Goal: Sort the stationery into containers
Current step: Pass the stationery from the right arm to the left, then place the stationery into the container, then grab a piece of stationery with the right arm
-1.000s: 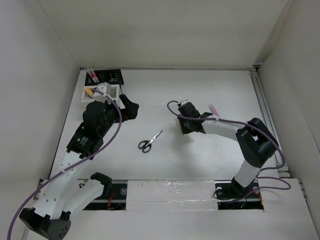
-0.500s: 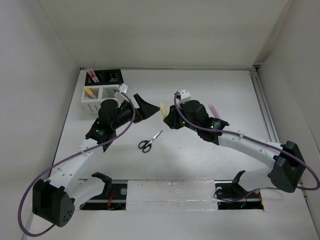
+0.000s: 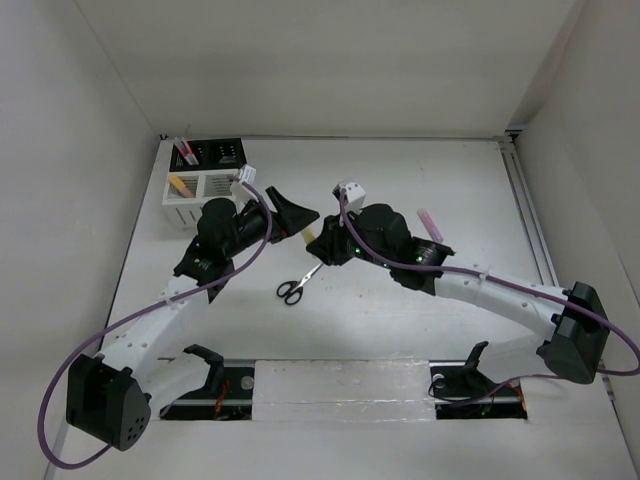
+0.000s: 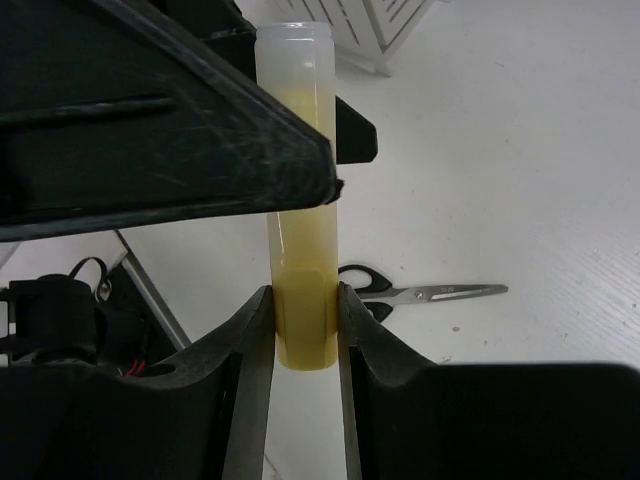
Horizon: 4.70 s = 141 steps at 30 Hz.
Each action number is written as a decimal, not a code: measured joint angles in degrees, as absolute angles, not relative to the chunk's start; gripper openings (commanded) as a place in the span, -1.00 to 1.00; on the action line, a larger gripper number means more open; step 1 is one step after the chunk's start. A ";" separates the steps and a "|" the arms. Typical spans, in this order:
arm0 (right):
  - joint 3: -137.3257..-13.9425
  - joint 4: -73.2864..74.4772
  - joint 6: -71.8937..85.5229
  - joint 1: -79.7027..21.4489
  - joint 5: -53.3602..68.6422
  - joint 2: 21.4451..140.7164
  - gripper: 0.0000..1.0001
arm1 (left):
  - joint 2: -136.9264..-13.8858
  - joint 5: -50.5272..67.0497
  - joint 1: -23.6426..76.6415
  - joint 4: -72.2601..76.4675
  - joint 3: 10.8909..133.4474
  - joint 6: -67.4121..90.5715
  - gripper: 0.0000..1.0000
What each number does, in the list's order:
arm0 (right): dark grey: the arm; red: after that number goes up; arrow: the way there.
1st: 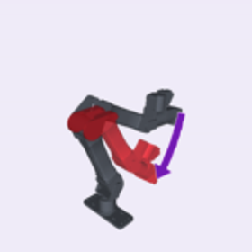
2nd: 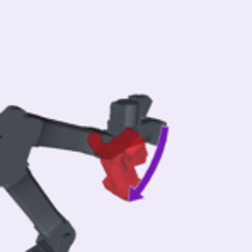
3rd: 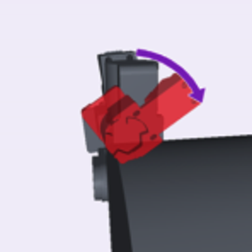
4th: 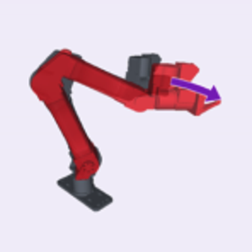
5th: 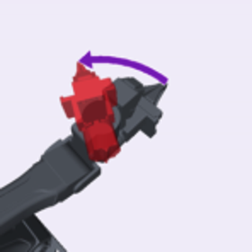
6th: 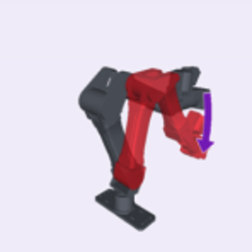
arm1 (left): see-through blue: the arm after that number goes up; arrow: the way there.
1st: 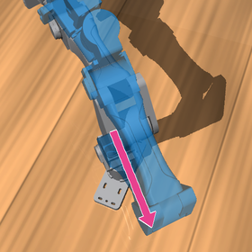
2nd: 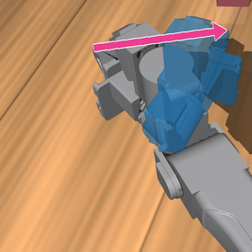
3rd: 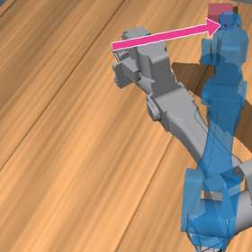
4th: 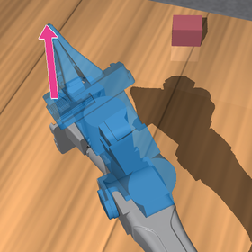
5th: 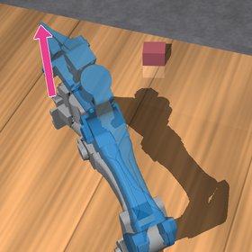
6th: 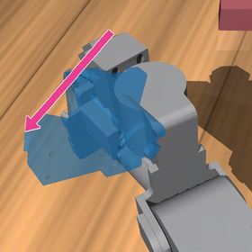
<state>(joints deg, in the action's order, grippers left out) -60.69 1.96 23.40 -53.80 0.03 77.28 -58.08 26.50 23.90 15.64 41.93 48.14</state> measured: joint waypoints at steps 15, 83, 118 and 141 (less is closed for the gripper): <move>-60.58 0.93 22.65 -54.48 -4.89 76.93 1.00 | -61.28 8.19 24.18 1.93 54.63 40.77 -1.00; -51.13 9.08 19.73 -44.93 -7.38 68.86 1.00 | -85.86 -16.71 -1.96 1.41 82.43 17.69 1.00; -66.65 25.28 10.07 -5.65 -5.37 104.57 0.48 | -81.60 0.27 26.52 -17.82 79.09 29.47 1.00; -57.95 17.17 12.36 -19.29 3.38 82.13 -1.00 | -82.81 17.87 26.50 -6.15 72.44 33.17 1.00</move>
